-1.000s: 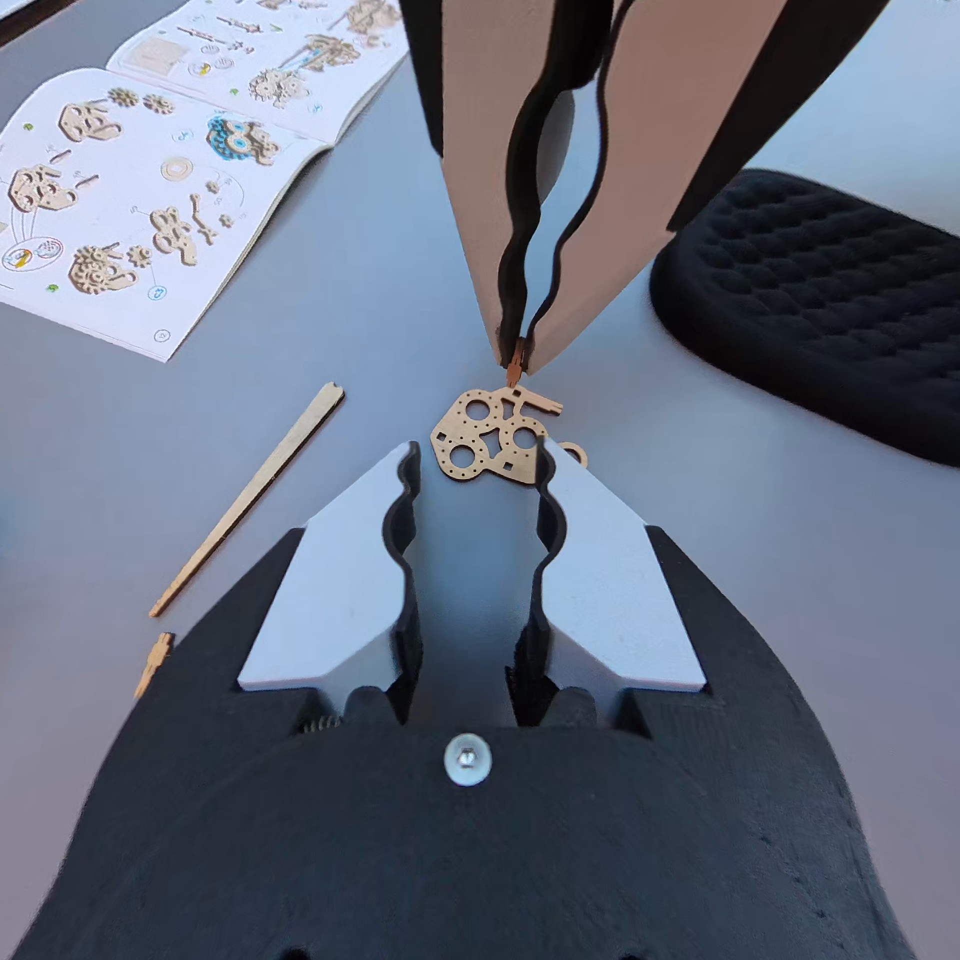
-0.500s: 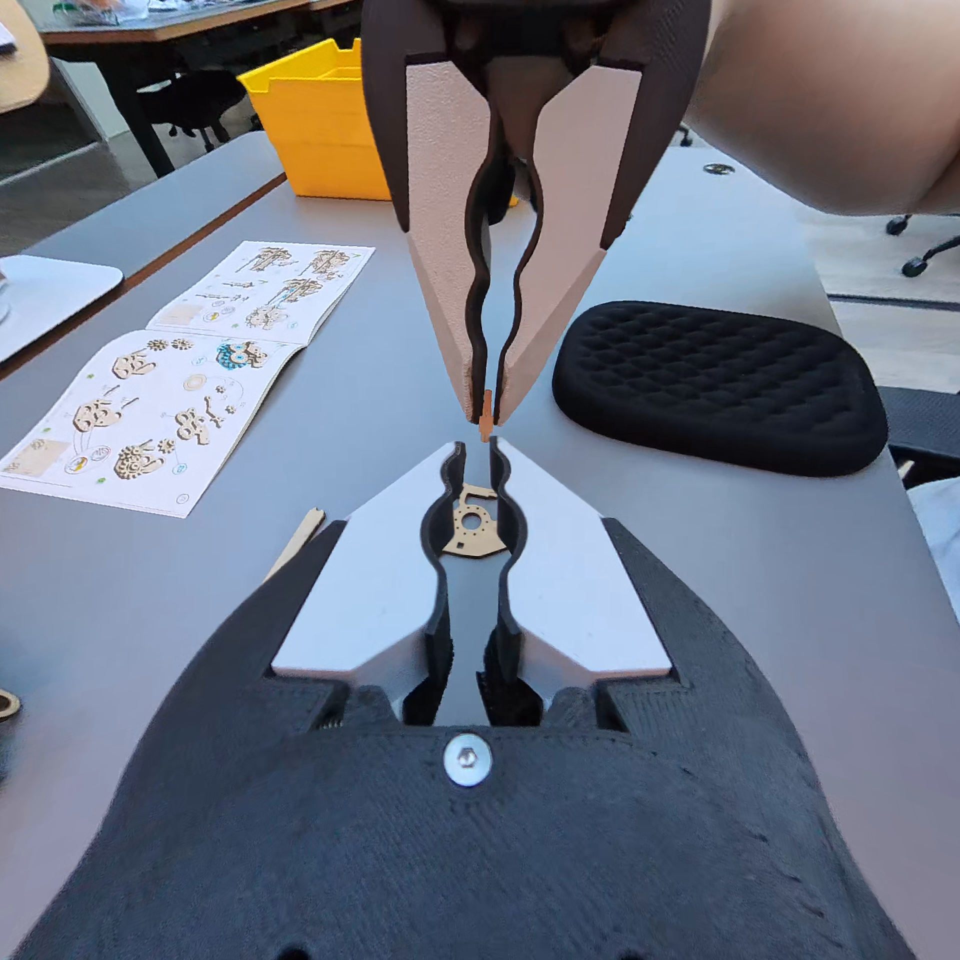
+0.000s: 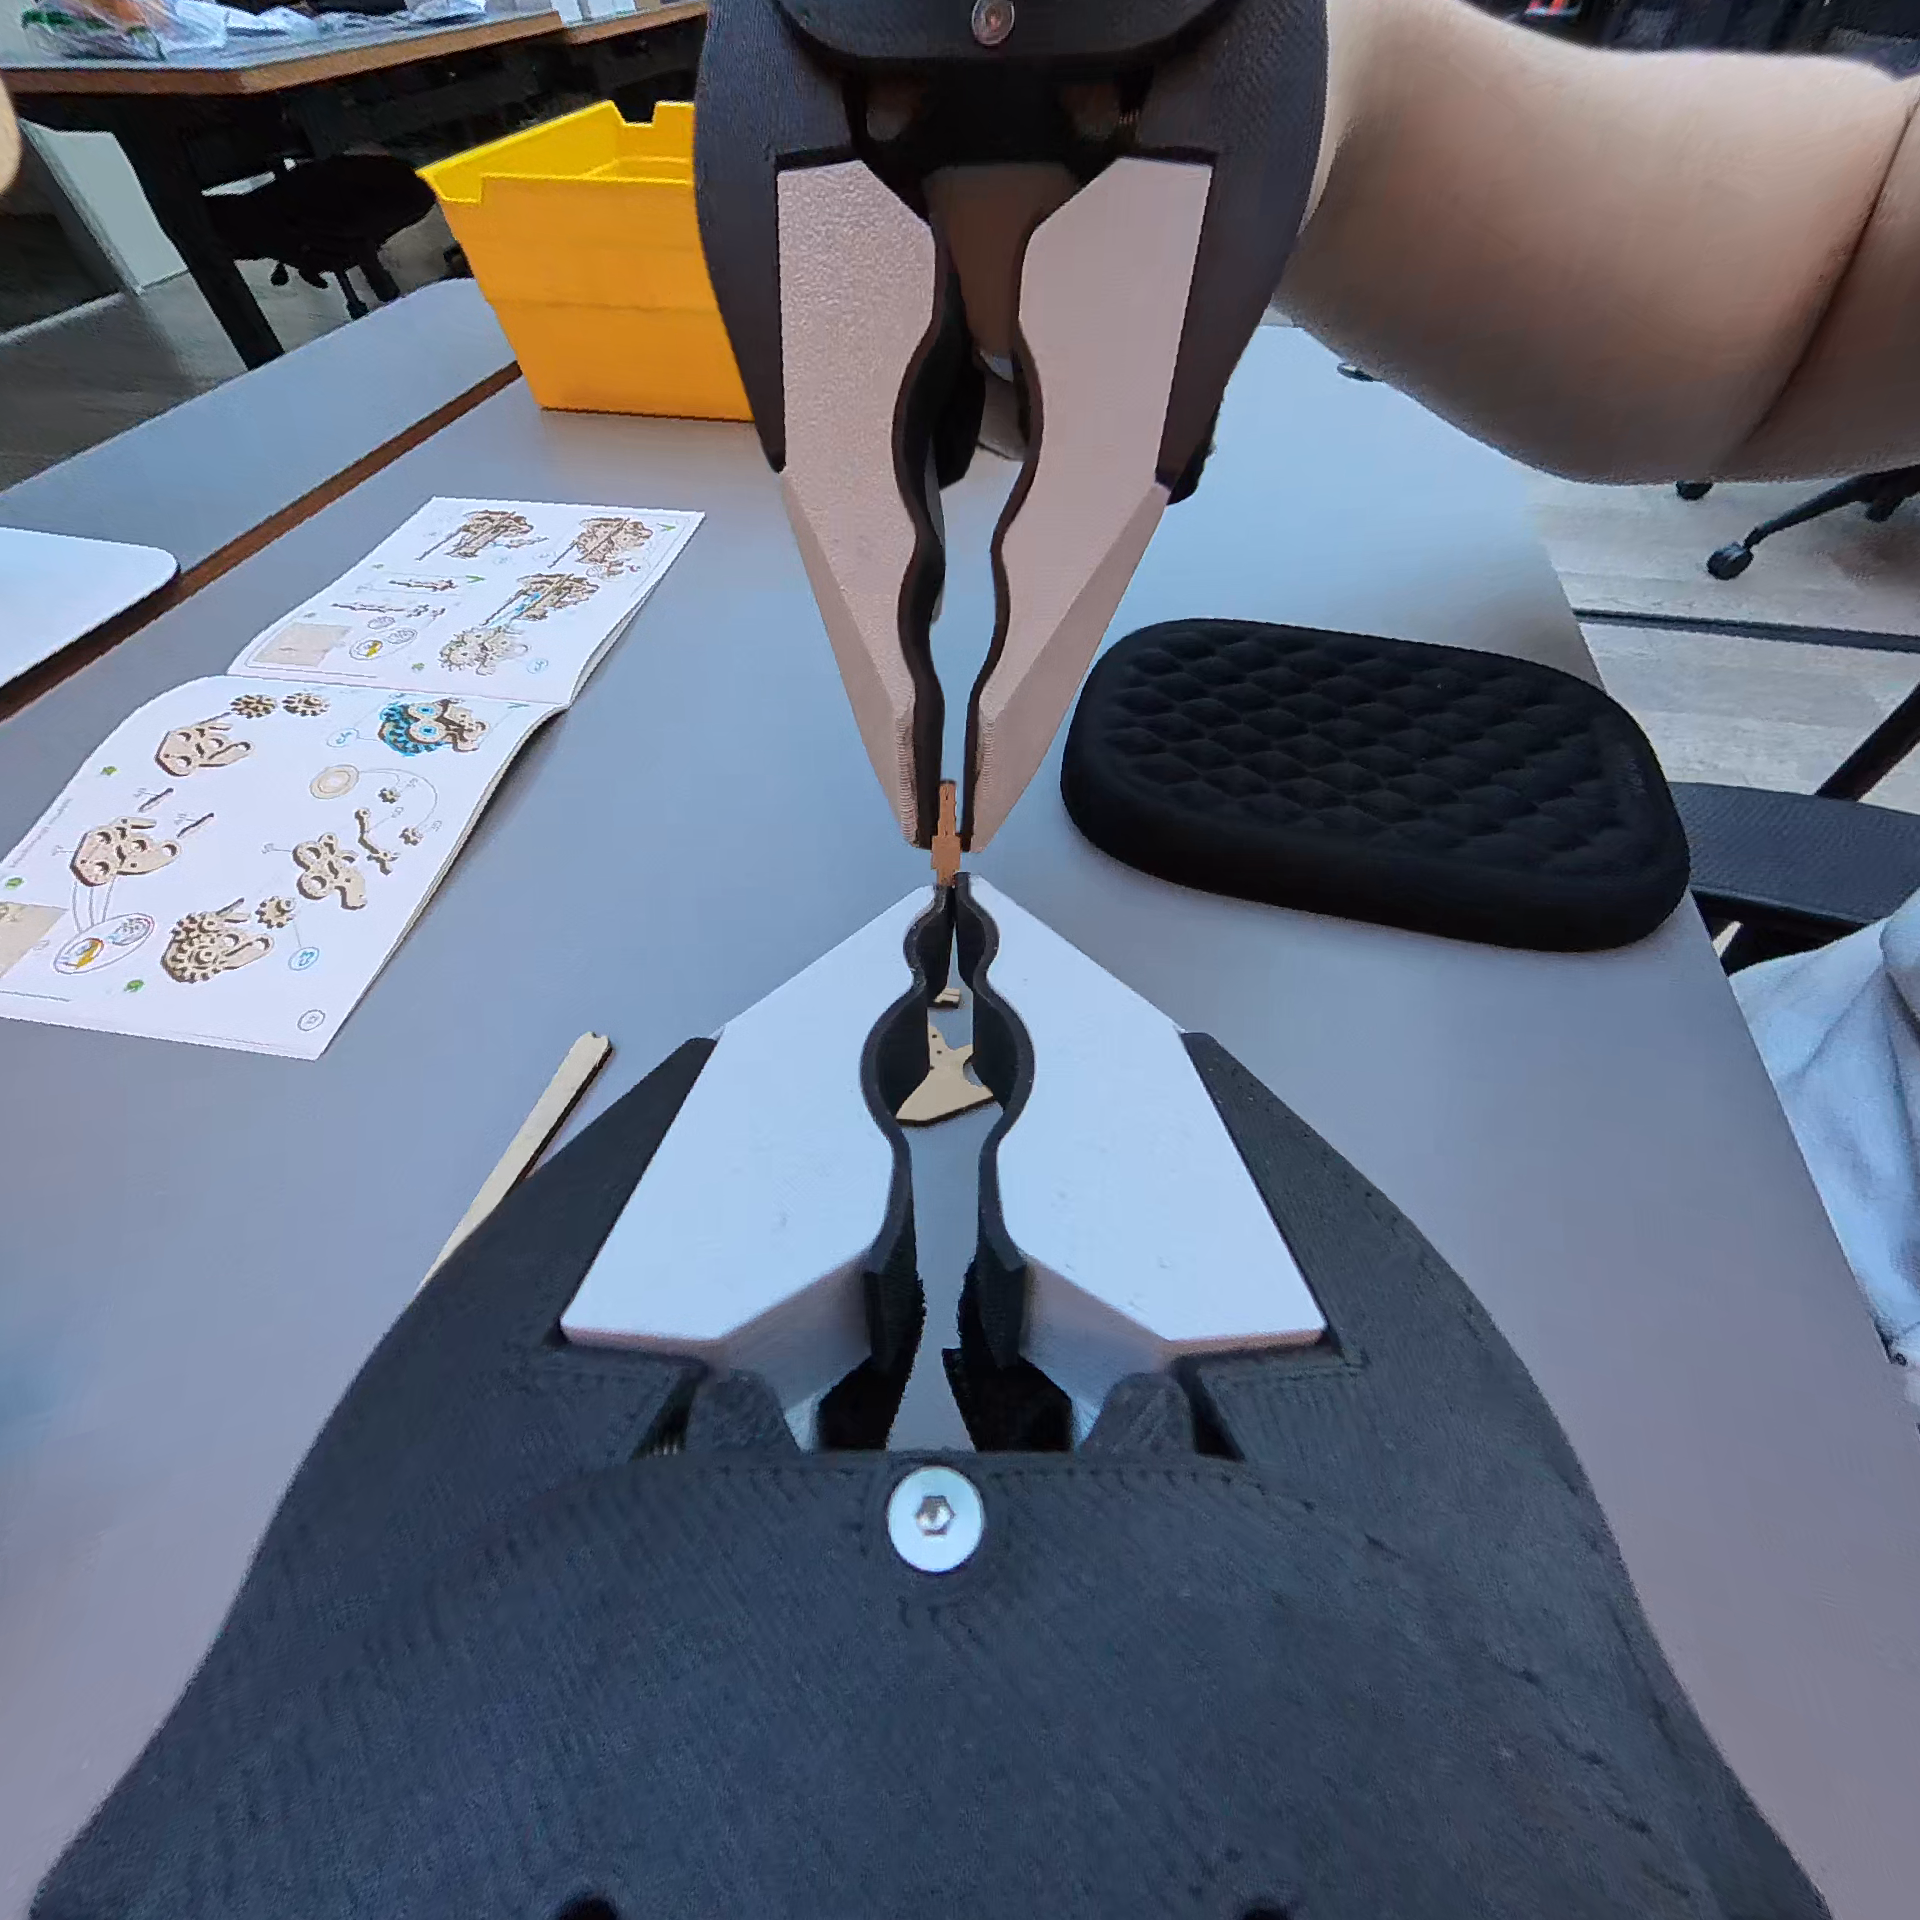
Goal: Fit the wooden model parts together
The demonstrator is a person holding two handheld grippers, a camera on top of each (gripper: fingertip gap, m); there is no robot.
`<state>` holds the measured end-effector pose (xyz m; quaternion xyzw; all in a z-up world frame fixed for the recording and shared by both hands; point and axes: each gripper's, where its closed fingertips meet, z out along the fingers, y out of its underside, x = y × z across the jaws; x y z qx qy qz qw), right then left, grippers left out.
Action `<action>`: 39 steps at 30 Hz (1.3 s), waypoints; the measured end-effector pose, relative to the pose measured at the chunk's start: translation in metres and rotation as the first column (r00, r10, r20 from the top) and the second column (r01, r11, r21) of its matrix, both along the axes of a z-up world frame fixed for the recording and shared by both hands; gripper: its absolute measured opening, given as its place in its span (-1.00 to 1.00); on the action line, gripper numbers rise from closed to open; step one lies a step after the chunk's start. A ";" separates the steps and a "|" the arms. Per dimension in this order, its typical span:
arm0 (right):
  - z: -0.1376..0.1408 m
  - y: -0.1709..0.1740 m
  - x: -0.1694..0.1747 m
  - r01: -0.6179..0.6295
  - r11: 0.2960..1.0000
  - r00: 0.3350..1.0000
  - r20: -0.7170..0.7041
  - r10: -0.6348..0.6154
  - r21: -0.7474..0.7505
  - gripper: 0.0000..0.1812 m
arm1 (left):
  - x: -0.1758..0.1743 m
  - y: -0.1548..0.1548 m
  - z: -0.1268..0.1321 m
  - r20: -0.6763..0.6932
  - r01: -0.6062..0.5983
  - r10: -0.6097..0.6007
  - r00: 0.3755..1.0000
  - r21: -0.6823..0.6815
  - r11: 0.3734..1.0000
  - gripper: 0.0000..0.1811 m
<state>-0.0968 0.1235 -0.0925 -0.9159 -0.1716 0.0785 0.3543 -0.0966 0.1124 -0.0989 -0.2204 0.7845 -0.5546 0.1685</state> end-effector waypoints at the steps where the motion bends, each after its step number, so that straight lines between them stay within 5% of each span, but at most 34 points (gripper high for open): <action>1: 0.001 0.000 0.000 0.001 1.000 1.000 -0.003 -0.001 0.011 -0.95 | 0.000 0.000 0.001 0.001 -0.001 0.001 1.000 -0.006 1.000 -1.00; 9: 0.003 -0.001 -0.001 0.003 0.999 1.000 -0.026 -0.002 0.036 -0.95 | 0.004 0.001 0.002 0.048 -0.041 0.040 0.998 0.017 0.999 -0.83; 20: 0.006 -0.001 -0.004 -0.012 0.998 0.998 -0.066 0.017 0.067 -0.95 | -0.002 -0.002 0.007 0.080 0.001 -0.002 0.997 0.013 1.000 -0.99; 39: 0.008 -0.002 -0.004 -0.085 0.994 0.996 -0.012 0.086 0.063 -0.97 | -0.004 -0.003 0.002 0.080 0.010 -0.014 0.997 0.049 0.999 -0.99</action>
